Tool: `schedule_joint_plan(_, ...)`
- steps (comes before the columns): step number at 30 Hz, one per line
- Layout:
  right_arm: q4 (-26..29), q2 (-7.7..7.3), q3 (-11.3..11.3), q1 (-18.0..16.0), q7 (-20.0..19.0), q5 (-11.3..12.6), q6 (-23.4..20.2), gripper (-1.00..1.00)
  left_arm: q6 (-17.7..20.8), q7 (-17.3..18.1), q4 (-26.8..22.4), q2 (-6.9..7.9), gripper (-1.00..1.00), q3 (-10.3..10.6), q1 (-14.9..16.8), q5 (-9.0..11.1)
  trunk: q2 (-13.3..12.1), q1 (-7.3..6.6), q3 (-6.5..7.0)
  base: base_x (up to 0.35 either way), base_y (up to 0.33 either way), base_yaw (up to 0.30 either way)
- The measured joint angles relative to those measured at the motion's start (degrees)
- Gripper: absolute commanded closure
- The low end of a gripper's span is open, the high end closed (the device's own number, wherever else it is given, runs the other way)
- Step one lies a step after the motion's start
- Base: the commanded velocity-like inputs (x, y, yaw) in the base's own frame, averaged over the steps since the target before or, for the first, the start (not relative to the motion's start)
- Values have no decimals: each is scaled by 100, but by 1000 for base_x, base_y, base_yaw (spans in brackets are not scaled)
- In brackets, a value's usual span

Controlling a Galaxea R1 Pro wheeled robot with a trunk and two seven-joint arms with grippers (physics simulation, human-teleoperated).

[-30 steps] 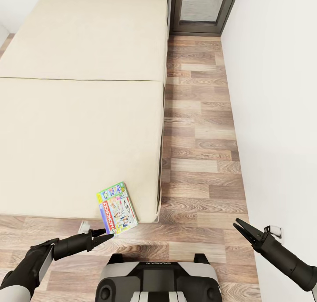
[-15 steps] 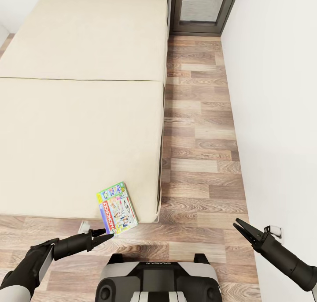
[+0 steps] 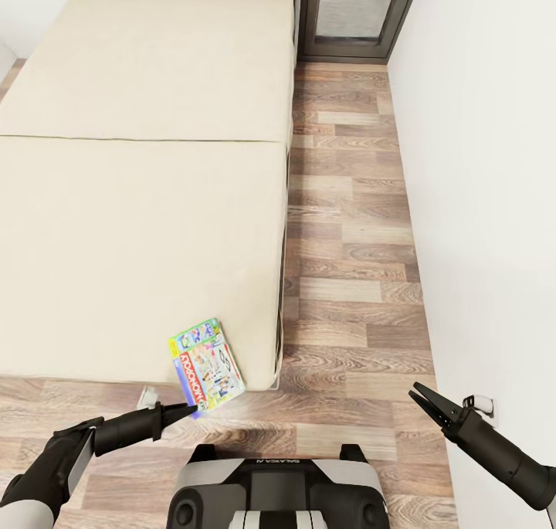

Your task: Put all the toys in the child's room - the three board games (two on the bed and one on the table), the two jigsaw puzzles on the table, and the tennis ball on the table - inside the toy box on the table in the child's room.

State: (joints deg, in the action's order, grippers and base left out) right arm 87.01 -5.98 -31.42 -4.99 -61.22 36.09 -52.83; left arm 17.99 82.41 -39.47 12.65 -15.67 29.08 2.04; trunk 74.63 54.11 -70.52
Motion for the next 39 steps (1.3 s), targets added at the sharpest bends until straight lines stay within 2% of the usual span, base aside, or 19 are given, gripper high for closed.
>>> schedule_joint_plan(36, 0, -9, 0, 0, 0, 0, 0, -100, 2, 90, 1, 17, 100, 34, 0, 6, 0, 0, 0, 0, 0, 0)
schedule_joint_plan(39, 0, -9, 0, 0, 0, 1, -1, -100, 18, 98, 1, 31, 100, 44, 1, 9, -119, -65, 53, 0, 0, 0)
